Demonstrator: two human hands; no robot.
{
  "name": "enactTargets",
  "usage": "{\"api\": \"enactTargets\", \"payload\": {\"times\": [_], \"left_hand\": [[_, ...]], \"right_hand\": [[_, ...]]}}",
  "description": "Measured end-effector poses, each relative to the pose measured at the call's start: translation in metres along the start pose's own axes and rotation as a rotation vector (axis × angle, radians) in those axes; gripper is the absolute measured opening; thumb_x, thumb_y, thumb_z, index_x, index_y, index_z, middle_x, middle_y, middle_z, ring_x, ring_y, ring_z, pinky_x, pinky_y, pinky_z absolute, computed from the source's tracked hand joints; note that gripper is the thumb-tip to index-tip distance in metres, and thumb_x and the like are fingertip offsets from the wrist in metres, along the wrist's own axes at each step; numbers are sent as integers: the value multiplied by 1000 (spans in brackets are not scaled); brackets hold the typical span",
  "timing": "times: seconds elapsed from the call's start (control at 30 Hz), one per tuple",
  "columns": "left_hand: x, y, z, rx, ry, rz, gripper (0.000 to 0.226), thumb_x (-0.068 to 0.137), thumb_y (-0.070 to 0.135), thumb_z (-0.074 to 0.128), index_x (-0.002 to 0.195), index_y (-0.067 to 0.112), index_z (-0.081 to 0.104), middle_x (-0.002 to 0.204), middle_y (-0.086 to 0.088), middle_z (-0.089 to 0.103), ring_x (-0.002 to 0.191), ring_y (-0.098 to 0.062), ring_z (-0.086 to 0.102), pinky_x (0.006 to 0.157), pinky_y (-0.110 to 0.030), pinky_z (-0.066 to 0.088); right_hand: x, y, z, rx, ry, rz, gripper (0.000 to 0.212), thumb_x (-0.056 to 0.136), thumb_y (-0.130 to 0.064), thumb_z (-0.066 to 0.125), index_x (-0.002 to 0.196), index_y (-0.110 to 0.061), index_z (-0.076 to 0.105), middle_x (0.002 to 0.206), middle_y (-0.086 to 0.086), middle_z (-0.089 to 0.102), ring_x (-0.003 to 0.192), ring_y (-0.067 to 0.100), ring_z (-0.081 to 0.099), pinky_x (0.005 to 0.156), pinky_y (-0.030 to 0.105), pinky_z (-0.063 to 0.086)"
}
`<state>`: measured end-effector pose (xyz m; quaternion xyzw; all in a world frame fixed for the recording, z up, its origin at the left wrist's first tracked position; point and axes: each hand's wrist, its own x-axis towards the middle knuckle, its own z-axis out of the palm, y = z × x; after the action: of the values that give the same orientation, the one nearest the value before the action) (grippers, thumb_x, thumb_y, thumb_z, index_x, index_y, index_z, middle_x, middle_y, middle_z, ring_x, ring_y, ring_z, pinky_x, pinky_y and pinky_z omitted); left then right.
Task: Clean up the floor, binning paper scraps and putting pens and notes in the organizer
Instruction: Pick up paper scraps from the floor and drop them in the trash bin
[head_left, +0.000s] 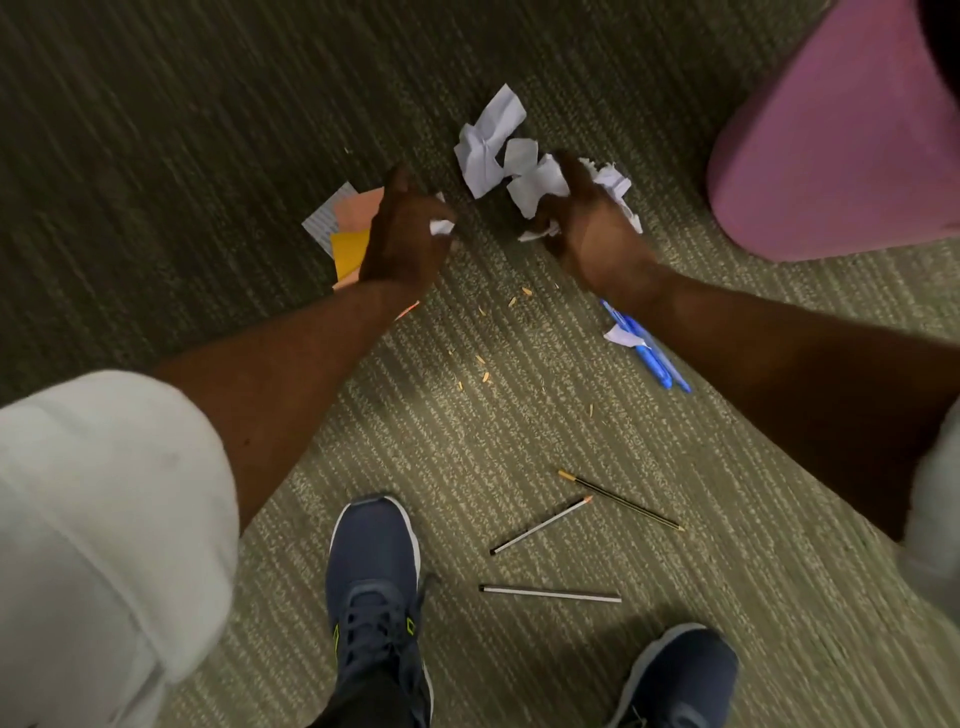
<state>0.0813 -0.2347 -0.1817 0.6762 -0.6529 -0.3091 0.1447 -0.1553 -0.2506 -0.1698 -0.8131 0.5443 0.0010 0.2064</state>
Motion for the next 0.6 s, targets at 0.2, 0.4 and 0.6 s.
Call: {"api": "enactTargets", "payload": {"times": [0.2,0.4,0.6], "left_hand": [[0,-10,5,-20,17,11,18,76,20,72,91,12,78,108,-12,69,109,-24,61,92,-35,50],[-8,2,2,-89,80,24,16,87,16,68,98,8,78,103,-9,75,100,-19,69,88,-25,52],[-18,29,-14,-145,46,-55,16,83,12,74,98,8,77,100,-9,75,94,-18,69,83,-33,56]], "right_hand": [[25,1,1,20,-150,112,25,93,-21,63,116,-10,66,138,17,49,123,33,51,97,30,40],[23,-6,3,175,-2,194,41,90,-10,67,128,-3,54,124,7,54,102,20,55,82,24,43],[-4,-23,-22,181,64,218,22,92,-20,63,109,-6,64,120,15,56,102,31,61,77,23,39]]}}
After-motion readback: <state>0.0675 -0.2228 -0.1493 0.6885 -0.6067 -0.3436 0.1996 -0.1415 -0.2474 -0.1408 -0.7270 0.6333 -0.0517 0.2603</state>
